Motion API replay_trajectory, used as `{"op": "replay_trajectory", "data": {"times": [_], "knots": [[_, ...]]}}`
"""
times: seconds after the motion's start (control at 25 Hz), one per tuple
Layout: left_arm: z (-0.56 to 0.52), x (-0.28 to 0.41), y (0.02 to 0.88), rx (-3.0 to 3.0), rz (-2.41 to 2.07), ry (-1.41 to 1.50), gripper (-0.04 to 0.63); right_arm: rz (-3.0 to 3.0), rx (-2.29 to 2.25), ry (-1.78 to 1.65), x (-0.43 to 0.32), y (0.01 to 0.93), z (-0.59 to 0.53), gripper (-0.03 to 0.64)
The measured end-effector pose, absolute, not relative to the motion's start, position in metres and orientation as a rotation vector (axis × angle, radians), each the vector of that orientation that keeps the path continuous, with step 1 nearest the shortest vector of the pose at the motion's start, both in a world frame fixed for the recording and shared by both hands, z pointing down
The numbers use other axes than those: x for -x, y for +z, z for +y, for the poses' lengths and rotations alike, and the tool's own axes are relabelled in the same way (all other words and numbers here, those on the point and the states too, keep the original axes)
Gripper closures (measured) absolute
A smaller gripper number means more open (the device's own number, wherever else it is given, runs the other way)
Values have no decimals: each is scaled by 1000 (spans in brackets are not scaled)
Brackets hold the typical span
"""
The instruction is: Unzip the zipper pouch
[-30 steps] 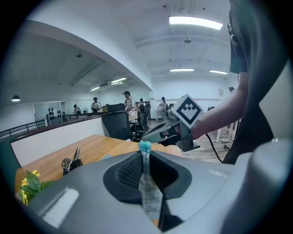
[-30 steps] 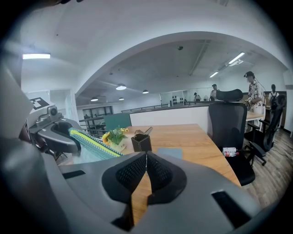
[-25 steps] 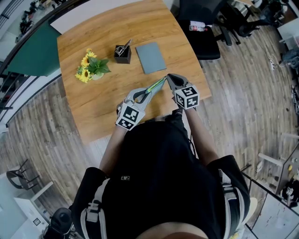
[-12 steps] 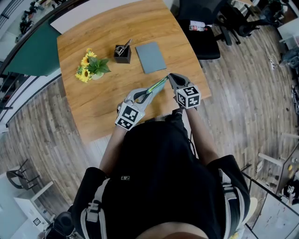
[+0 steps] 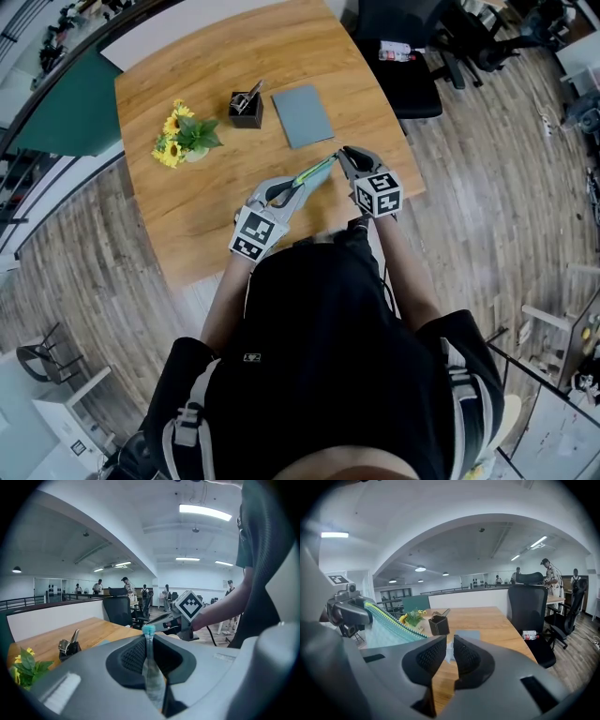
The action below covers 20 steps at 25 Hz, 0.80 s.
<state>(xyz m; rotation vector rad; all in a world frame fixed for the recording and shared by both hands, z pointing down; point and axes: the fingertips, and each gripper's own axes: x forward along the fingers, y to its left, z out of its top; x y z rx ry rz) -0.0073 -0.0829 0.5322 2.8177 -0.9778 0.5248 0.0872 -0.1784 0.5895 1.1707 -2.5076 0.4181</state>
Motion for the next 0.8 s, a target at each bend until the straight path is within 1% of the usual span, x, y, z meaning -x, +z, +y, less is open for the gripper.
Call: {"op": "replay_trajectory", "data": {"times": [0.04, 0.08, 0.28, 0.32, 0.4, 0.8], "knots": [[-84, 9, 532, -2815, -984, 519, 565, -2497, -1179, 414, -89, 591, -179, 563], [-84, 12, 532, -2811, -992, 513, 566, -2485, -1190, 409, -92, 592, -180, 572], [-89, 24, 534, -2800, -1037, 506, 566, -2456, -1229, 402, -104, 594, -182, 575], [-91, 26, 534, -2797, -1046, 506, 566, -2454, -1230, 400, -106, 594, -182, 582], [-92, 29, 535, -2790, -1063, 506, 566, -2445, -1224, 393, -108, 595, -179, 615], [-98, 48, 537, -2746, -1128, 525, 566, -2422, -1183, 324, -109, 600, -165, 615]]}}
